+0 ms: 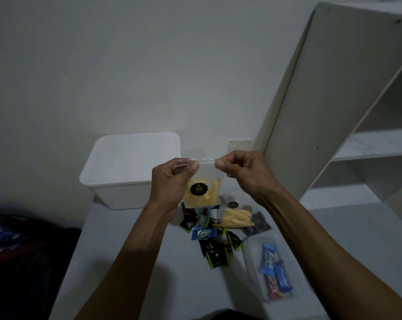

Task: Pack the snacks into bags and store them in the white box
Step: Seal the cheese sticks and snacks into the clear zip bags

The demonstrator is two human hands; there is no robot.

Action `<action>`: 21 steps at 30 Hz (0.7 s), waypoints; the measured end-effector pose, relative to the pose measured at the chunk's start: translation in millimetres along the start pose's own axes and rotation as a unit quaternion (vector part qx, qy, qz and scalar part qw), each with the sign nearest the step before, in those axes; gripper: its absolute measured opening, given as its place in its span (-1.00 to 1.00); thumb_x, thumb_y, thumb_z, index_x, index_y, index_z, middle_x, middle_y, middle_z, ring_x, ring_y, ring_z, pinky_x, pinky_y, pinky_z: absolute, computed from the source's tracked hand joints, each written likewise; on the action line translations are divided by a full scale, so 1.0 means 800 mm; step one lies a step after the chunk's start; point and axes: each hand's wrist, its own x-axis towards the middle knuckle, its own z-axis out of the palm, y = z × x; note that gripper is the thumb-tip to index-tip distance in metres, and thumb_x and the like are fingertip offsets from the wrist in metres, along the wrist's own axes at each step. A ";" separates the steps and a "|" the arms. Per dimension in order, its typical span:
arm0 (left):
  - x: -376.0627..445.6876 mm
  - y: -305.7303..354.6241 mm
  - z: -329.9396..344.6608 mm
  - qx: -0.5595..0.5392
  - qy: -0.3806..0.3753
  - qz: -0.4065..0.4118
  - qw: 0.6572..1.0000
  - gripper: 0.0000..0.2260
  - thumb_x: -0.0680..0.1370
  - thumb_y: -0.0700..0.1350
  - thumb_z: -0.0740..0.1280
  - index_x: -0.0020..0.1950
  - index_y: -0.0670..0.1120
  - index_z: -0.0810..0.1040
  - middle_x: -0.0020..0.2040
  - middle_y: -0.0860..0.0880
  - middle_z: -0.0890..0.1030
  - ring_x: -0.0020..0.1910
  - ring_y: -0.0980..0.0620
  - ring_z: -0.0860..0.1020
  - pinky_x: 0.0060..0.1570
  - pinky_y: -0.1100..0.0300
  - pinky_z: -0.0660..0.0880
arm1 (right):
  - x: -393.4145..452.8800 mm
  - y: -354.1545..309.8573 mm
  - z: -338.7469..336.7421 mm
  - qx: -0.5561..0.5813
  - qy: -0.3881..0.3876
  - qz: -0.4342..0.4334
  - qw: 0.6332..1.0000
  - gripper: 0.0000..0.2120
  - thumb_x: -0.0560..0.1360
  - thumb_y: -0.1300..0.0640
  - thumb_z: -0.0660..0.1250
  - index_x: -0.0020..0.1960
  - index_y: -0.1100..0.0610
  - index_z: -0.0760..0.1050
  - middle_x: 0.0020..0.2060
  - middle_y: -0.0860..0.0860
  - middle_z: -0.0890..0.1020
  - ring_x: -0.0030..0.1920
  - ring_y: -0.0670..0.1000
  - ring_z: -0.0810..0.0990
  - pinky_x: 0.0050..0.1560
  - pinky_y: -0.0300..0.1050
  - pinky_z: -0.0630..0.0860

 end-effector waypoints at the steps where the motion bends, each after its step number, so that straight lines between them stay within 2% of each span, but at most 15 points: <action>1: 0.000 0.000 0.001 -0.008 0.001 -0.005 1.000 -0.96 0.46 -0.23 0.48 -0.15 -0.12 0.66 -0.24 -0.01 0.68 -0.21 0.09 0.62 -0.08 0.13 0.58 | 0.000 0.001 0.001 0.001 0.009 -0.005 1.000 -0.90 0.45 0.13 0.49 -0.19 0.15 0.65 -0.33 -0.12 0.67 -0.24 -0.22 0.61 -0.08 -0.18 0.51; 4: 0.002 0.001 0.000 -0.023 0.006 -0.009 1.000 -0.95 0.45 -0.24 0.48 -0.16 -0.11 0.66 -0.23 -0.02 0.68 -0.19 0.06 0.62 -0.06 0.11 0.57 | -0.002 0.000 0.000 0.015 0.005 0.000 1.000 -0.92 0.45 0.10 0.49 -0.18 0.09 0.67 -0.27 -0.06 0.69 -0.19 -0.19 0.63 -0.12 -0.18 0.55; 7: 0.003 0.000 0.000 -0.018 -0.001 -0.008 1.000 -0.96 0.45 -0.22 0.48 -0.15 -0.09 0.67 -0.22 -0.02 0.69 -0.18 0.09 0.63 -0.05 0.14 0.55 | -0.001 0.003 0.002 -0.004 0.012 -0.003 1.000 -0.89 0.47 0.06 0.46 -0.15 0.10 0.68 -0.18 0.04 0.72 -0.11 -0.09 0.65 -0.03 -0.02 0.61; 11: 0.004 -0.007 -0.005 -0.030 0.020 -0.016 0.999 -0.97 0.49 -0.17 0.45 -0.13 -0.05 0.66 -0.22 0.04 0.70 -0.18 0.14 0.63 -0.03 0.13 0.53 | 0.003 0.007 0.001 -0.025 0.043 -0.011 0.999 -0.88 0.49 0.04 0.44 -0.21 0.02 0.64 -0.16 -0.01 0.72 -0.03 -0.04 0.67 0.07 0.08 0.59; 13: 0.006 -0.008 -0.010 -0.027 0.034 -0.009 0.999 -0.96 0.51 -0.18 0.44 -0.13 -0.06 0.65 -0.21 0.04 0.69 -0.20 0.20 0.63 -0.05 0.19 0.53 | 0.001 0.006 -0.002 -0.025 0.032 -0.007 0.999 -0.89 0.50 0.05 0.42 -0.18 0.03 0.64 -0.15 0.00 0.72 -0.05 -0.06 0.67 0.00 -0.02 0.60; 17: 0.006 -0.004 -0.004 -0.011 0.035 0.017 0.999 -0.97 0.52 -0.25 0.41 -0.11 -0.16 0.63 -0.22 -0.01 0.66 -0.28 0.28 0.59 -0.21 0.41 0.50 | -0.006 -0.004 0.005 -0.019 -0.015 -0.003 1.000 -0.92 0.50 0.07 0.43 -0.11 0.07 0.65 -0.19 -0.08 0.68 -0.21 -0.25 0.60 -0.18 -0.34 0.48; 21: 0.004 -0.004 -0.001 0.008 0.022 0.030 0.999 -0.94 0.53 -0.23 0.41 -0.14 -0.12 0.64 -0.21 -0.01 0.67 -0.26 0.26 0.60 -0.22 0.44 0.49 | -0.008 -0.008 0.012 -0.031 0.017 -0.014 0.999 -0.90 0.51 0.09 0.43 -0.17 0.07 0.64 -0.27 -0.13 0.64 -0.27 -0.28 0.55 -0.21 -0.34 0.42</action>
